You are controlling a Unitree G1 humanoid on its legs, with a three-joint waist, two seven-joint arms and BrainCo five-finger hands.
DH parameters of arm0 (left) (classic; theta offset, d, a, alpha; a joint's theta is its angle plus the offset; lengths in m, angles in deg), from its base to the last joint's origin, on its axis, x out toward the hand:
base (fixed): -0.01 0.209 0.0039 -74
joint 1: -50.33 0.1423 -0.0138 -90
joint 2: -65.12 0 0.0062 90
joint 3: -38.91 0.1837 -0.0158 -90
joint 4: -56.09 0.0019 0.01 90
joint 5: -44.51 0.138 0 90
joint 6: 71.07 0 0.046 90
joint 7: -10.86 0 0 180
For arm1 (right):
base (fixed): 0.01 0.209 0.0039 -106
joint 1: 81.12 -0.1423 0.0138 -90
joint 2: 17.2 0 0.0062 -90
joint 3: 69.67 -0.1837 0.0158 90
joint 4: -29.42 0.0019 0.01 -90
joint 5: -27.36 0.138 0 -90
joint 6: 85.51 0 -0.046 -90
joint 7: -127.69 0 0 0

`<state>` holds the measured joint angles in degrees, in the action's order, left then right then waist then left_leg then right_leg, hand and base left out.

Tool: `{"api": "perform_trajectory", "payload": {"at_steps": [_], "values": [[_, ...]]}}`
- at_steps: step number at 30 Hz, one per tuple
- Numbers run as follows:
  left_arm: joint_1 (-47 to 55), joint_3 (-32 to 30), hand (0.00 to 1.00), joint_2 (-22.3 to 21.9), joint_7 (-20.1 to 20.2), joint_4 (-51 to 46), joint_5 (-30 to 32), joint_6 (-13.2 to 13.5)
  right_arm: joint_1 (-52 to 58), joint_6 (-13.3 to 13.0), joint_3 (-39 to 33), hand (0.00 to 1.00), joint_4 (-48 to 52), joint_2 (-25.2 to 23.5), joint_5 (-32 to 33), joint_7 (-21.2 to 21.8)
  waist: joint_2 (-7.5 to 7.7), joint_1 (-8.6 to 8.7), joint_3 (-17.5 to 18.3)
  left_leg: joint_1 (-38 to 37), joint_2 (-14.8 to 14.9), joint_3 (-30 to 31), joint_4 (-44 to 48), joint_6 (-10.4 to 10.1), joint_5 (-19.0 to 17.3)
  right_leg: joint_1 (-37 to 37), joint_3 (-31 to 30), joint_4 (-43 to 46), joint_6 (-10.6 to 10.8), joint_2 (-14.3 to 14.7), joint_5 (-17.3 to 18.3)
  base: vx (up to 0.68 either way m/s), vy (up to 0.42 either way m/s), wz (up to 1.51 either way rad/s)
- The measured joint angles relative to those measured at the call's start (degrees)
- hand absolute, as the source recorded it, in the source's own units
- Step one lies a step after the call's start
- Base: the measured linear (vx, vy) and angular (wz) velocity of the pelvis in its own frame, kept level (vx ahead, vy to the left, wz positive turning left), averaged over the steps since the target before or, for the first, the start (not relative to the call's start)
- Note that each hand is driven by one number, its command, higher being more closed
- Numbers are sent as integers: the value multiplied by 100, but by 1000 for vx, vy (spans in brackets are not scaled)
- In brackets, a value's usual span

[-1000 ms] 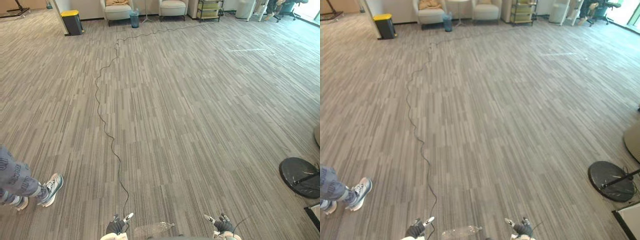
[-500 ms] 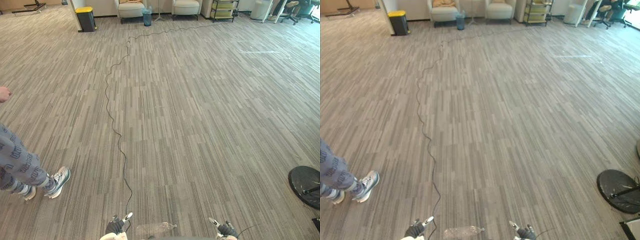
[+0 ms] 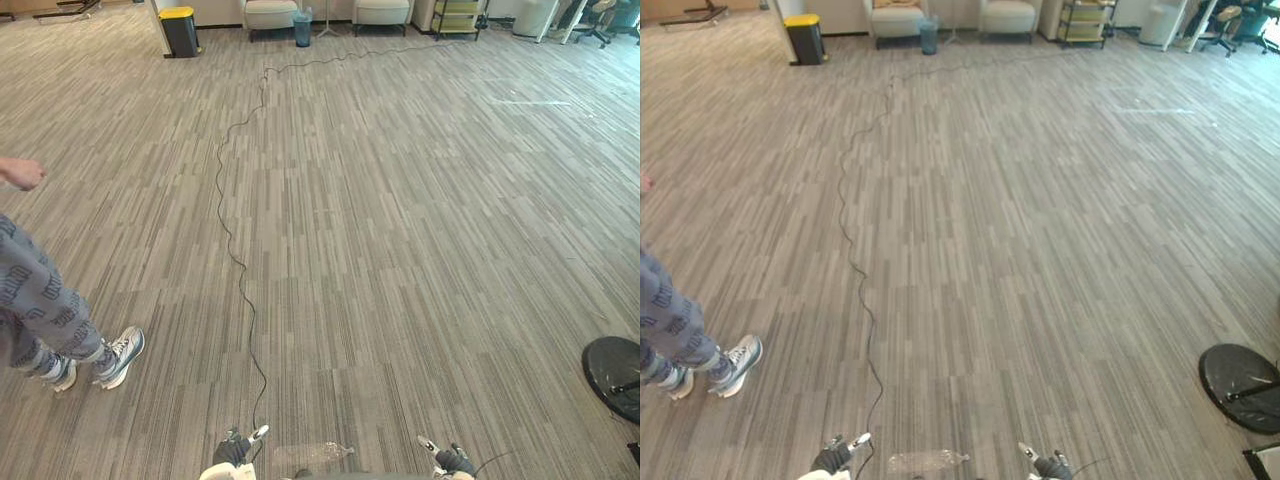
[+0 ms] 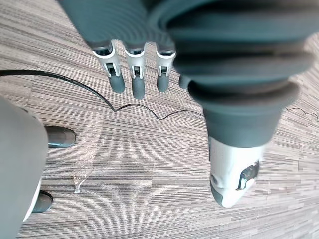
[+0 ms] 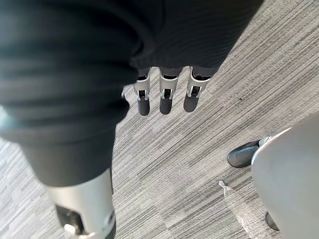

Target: Pick up cushions and gather them together orderly.

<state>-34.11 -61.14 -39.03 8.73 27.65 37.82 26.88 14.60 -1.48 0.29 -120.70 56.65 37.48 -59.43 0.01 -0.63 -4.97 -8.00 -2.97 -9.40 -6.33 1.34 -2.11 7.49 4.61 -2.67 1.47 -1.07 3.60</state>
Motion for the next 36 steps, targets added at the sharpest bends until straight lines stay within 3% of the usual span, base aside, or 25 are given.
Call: {"api": "perform_trajectory", "payload": {"at_steps": [6,11,13,14,15,16,17,18,19,22,24,25,26,27,28,29,30,31,32,34,35,36], "values": [[-1,-9,0,1,0,-17,-2,-8,-1,0,15,0,20,5,0,0,7,9,-15,29,11,76,1,-6,3,-69,92,213,-34,-4,158,-33,-44,7],[12,-195,0,15,-1,-161,-3,-100,-3,-5,86,0,116,-52,3,-20,116,10,-76,228,22,209,121,-110,-89,-559,239,1080,-105,-82,684,27,-50,16],[-10,-393,0,30,-5,-366,-9,-106,57,-14,47,0,322,-208,1,-29,261,-2,-207,660,95,185,1272,-166,-675,-553,322,1345,-148,-147,892,84,-87,27],[-3,-441,0,17,-3,-403,-13,-106,57,-13,46,0,325,-212,1,-29,257,-4,-209,827,164,97,1707,-179,-882,-551,351,1402,-161,-135,934,96,-123,25],[2,-555,0,-21,1,-475,-9,-113,52,-14,48,0,350,-204,1,-29,205,-6,-241,1333,389,-150,2921,-177,-1249,-541,432,1529,-205,-61,1083,51,-81,18],[-40,-670,0,-73,1,-540,-11,-113,87,-12,58,0,459,-203,0,-31,153,-28,-295,1852,658,-287,4191,-111,-1353,-497,439,1588,-281,32,1234,53,-61,14],[-37,-701,0,-90,1,-576,-17,-113,99,-12,66,0,498,-202,1,-32,126,-37,-312,1984,738,-290,4518,-125,-1335,-450,432,1592,-299,60,1267,123,21,-2],[-48,-701,0,-100,1,-687,-32,-102,82,-13,91,0,543,-170,1,-47,99,-102,-399,2427,968,-293,5537,-225,-1257,-236,399,1555,-423,119,1410,168,44,-13],[-43,-698,0,-105,4,-773,-41,-93,91,-2,128,0,535,-154,2,-60,79,-130,-396,2548,1058,-337,5670,-238,-1395,-139,314,1537,-438,118,1473,226,60,-27],[-35,-699,0,-166,8,-825,-133,-70,-10,2,229,0,534,-117,0,-73,60,-201,-407,2966,1209,-571,4948,-263,-1518,66,48,1359,-416,-29,1532,292,102,-46],[-39,-691,0,-221,3,-902,-129,-17,-139,-3,263,0,535,-136,-3,-80,87,-297,-374,3235,1136,-817,3865,-330,-1086,214,-188,1037,-268,-296,1626,485,276,-74],[-20,-699,0,-241,1,-906,-137,44,-154,0,362,0,528,-158,-4,-79,98,-346,-339,3294,1109,-847,3749,-87,-636,411,-346,900,-197,-422,1787,460,302,-59],[-28,-702,0,-195,3,-907,-131,49,-139,4,377,0,515,-183,-10,-76,140,-356,-264,3293,1044,-915,3871,-6,-798,465,-407,952,-200,-502,1818,701,361,-47],[-36,-699,0,-117,5,-863,-92,34,-55,7,460,0,518,-297,-26,-55,335,-336,-92,3274,916,-1082,3987,90,-1129,245,-529,1396,-33,-701,1708,770,350,-15],[-49,-696,0,-68,2,-808,-37,25,-39,20,523,0,499,-336,-53,-31,404,-332,-53,3178,849,-1126,4018,128,-1301,113,-582,1836,92,-775,1634,906,380,2],[-135,-660,0,28,-1,-703,7,10,-8,24,534,0,524,-334,-108,-18,512,-306,-73,2844,689,-1140,3954,213,-1504,-279,-698,3162,400,-873,1404,626,270,15],[-184,-604,0,75,-4,-614,17,-19,-6,22,530,0,531,-335,-109,-18,540,-293,-96,2646,621,-1132,3885,244,-1569,-493,-765,3803,575,-889,1193,610,218,18],[-260,-436,0,144,-10,-485,107,-102,-2,3,524,0,573,-332,-112,-3,555,-275,-153,2097,529,-1111,3674,273,-1689,-961,-903,5287,899,-829,977,669,169,-4],[-327,-321,0,113,-13,-457,125,-121,20,-25,504,0,763,-332,-118,8,440,-251,-231,1461,524,-1087,3330,250,-1787,-1569,-755,6496,824,-695,988,649,148,-15],[-405,-258,0,12,-12,-455,87,-120,17,-81,472,0,958,-337,-120,20,338,-218,-278,783,528,-1045,2745,140,-1881,-2247,-342,6944,528,-596,1133,640,99,-16],[-534,-242,0,-107,-2,-448,67,-117,15,-132,417,0,1100,-339,-120,25,316,-155,-318,292,531,-1031,2367,58,-1949,-2867,161,6673,322,-588,1255,793,56,2],[-684,-225,0,-219,2,-324,36,-116,-14,-143,314,0,1200,-341,-119,26,301,-63,-341,-177,545,-1013,2078,-95,-2084,-3395,684,5712,233,-581,1285,604,0,13]]}}
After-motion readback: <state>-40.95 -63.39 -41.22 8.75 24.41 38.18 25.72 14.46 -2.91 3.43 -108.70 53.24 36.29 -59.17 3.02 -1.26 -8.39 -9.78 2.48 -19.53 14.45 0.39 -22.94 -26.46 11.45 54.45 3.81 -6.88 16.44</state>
